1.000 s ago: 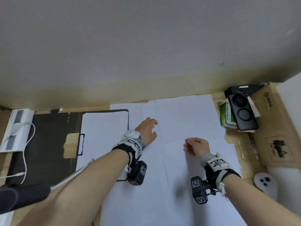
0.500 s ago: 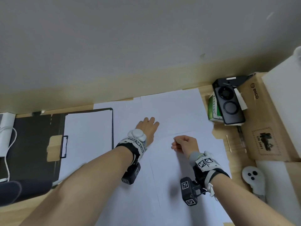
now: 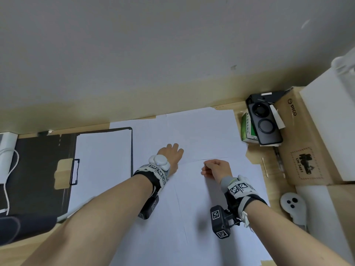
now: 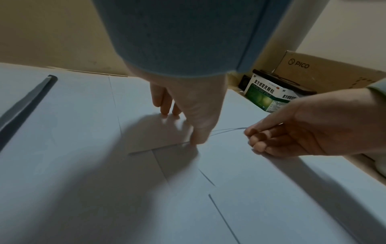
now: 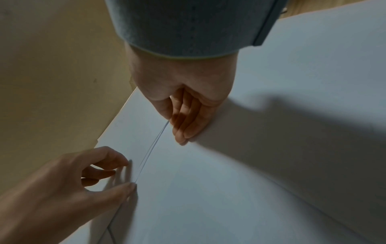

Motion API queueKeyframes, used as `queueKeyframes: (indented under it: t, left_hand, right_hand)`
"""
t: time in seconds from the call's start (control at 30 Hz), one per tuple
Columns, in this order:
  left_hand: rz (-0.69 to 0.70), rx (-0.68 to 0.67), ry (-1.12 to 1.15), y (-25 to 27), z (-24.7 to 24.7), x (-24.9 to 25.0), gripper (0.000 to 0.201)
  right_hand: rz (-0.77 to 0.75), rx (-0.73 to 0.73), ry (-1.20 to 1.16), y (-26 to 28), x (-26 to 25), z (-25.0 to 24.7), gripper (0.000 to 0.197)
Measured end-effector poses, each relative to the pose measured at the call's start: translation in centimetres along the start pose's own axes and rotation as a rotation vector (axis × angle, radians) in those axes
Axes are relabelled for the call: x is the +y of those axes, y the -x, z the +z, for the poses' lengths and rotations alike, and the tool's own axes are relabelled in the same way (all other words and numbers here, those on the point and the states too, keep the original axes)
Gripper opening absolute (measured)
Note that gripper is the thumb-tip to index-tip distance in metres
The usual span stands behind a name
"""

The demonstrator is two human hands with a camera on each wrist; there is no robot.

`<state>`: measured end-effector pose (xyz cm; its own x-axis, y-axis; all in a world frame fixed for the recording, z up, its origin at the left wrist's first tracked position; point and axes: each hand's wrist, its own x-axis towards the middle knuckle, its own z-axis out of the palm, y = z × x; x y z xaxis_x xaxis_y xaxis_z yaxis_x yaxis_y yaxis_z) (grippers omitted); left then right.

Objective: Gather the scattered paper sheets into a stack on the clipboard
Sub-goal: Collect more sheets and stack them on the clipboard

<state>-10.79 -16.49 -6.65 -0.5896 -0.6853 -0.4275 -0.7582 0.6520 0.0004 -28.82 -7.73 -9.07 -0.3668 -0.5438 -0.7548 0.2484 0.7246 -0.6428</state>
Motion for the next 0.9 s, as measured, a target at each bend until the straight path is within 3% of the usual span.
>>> queueKeyframes:
  t: [0.13,0.2,0.23,0.33,0.5,0.57,0.67,0.73,0.9]
  left_hand:
    - [0.046,0.024,-0.017,1.0,-0.4,-0.5,0.036]
    - [-0.011,-0.051,-0.054,1.6,-1.3,-0.1,0.035]
    - [-0.021,-0.027,-0.062,1.5,-0.9,-0.1,0.035]
    - [-0.005,-0.022,-0.098,1.2,1.5,-0.1,0.039]
    - [0.024,-0.078,-0.085,1.7,0.5,0.5,0.042]
    - [0.022,-0.009,-0.106,1.5,1.2,0.1,0.049]
    - [0.03,-0.018,-0.1,2.3,1.0,-0.4,0.053]
    - [0.06,-0.067,-0.104,2.6,0.9,-0.8,0.049]
    - [0.09,-0.001,-0.08,2.0,0.7,-1.4,0.026]
  right_hand:
    - [-0.001,0.02,-0.016,0.0,0.1,0.1,0.011]
    - [0.002,0.024,-0.022,0.1,0.1,0.1,0.011]
    - [0.005,0.023,-0.024,0.2,0.1,0.1,0.011]
    - [0.011,0.012,-0.024,0.1,0.1,0.0,0.013]
    - [0.018,0.01,-0.03,-0.1,0.0,0.0,0.013]
    - [0.025,0.009,-0.042,-0.2,0.0,0.0,0.014]
    - [0.042,-0.004,-0.071,-0.2,-0.2,-0.1,0.015]
    - [0.05,-0.016,-0.083,-0.2,-0.3,-0.2,0.015]
    - [0.067,-0.03,-0.117,-0.1,-0.4,-0.2,0.017]
